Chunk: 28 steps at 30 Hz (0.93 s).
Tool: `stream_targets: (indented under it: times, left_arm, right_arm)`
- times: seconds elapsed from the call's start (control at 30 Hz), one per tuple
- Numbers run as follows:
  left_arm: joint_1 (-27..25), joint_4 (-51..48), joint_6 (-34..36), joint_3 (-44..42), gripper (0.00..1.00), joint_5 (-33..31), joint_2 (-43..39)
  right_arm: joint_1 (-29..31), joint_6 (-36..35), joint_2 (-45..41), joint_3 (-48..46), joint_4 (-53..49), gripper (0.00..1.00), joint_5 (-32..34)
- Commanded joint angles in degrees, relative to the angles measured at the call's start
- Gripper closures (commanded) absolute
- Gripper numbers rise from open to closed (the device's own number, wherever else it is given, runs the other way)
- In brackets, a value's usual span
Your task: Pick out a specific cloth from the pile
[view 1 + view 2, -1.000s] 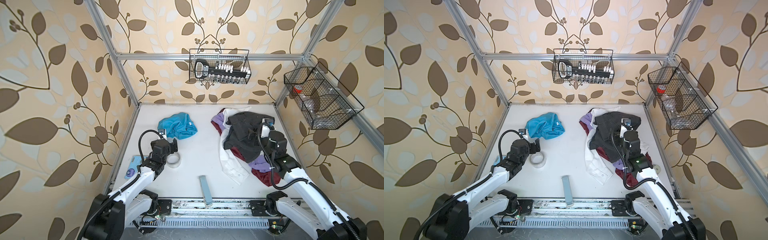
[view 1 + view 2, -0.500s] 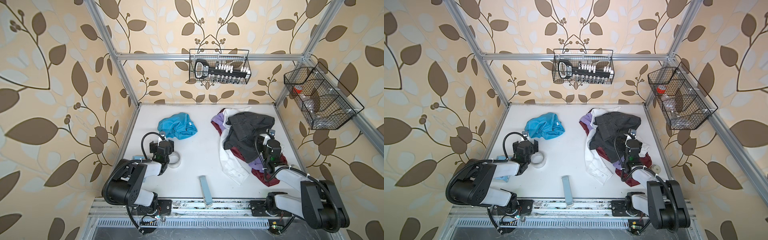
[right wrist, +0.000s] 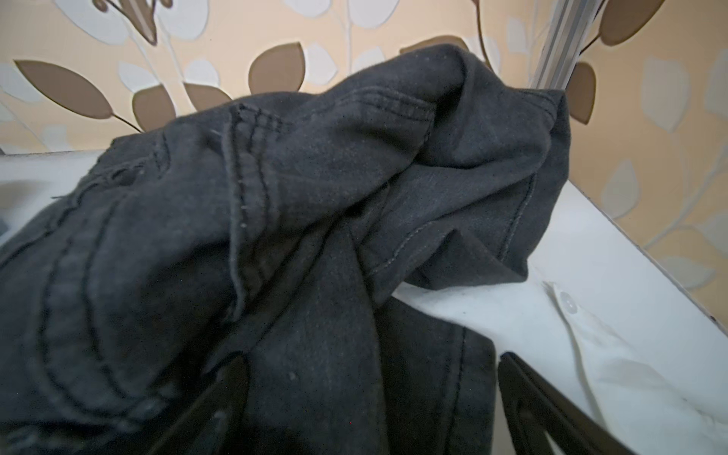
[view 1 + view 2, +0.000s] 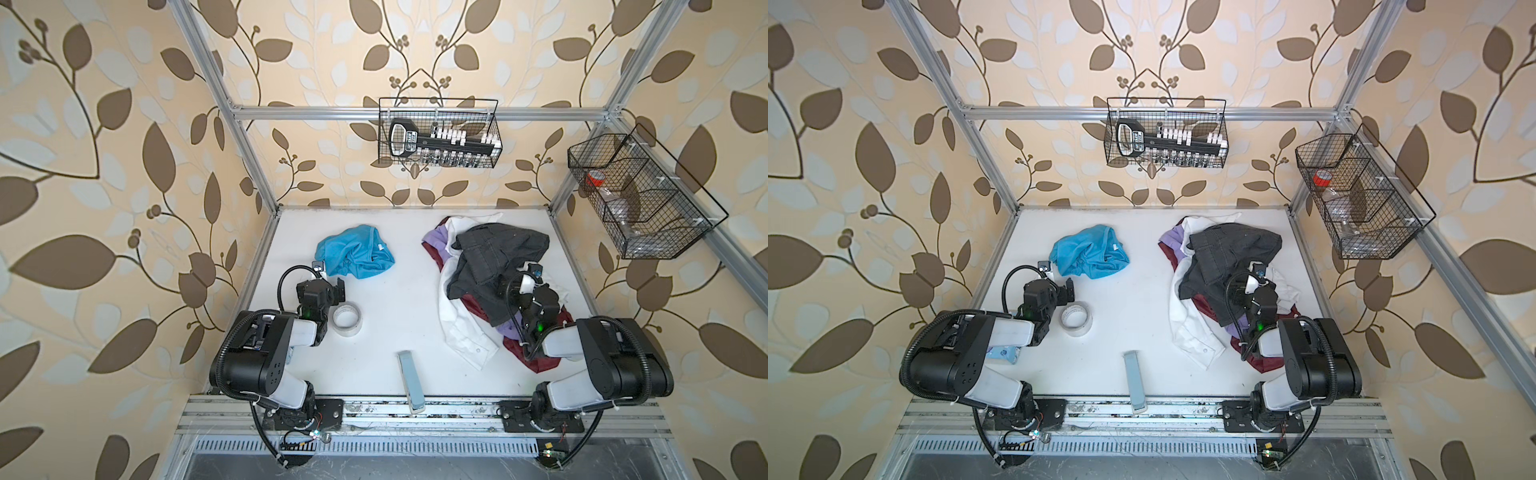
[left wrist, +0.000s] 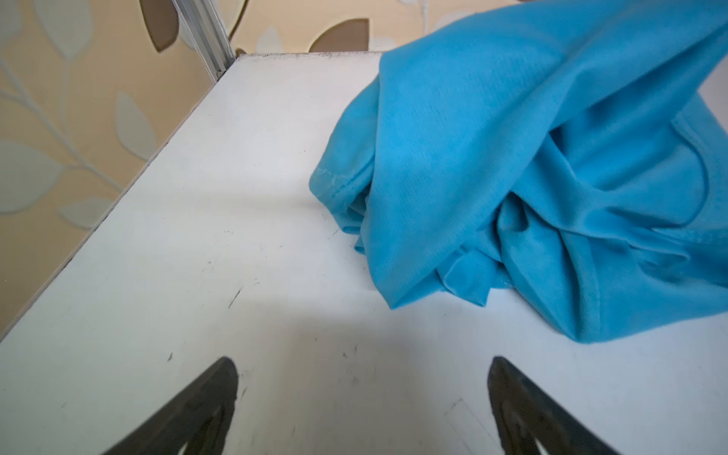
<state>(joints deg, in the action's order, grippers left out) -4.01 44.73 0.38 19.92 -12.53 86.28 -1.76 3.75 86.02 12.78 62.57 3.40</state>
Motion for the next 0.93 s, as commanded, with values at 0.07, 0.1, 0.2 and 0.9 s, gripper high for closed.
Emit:
stream_targets:
  times: [0.07, 0.1, 0.2, 0.9]
  left_arm:
    - [1.55, -2.27, -1.7, 2.37, 0.01, 3.66, -0.24]
    - [1.55, -2.28, -1.7, 2.4, 0.01, 3.61, -0.21]
    - [1.55, -2.19, -1.7, 2.14, 0.01, 3.64, -0.5]
    - [1.73, -2.13, -1.78, 2.21, 0.01, 3.83, -0.39]
  right_arm:
    - [-0.26, -0.41, -0.25, 0.89, 1.62, 0.0, -2.44]
    - [-0.26, -0.39, -0.15, 0.87, 1.75, 0.0, -2.48]
    - [-0.31, -0.39, -0.24, 0.77, 1.81, 0.0, -2.5]
    - [-0.29, -0.41, -0.26, 0.72, 1.93, 0.0, -2.46]
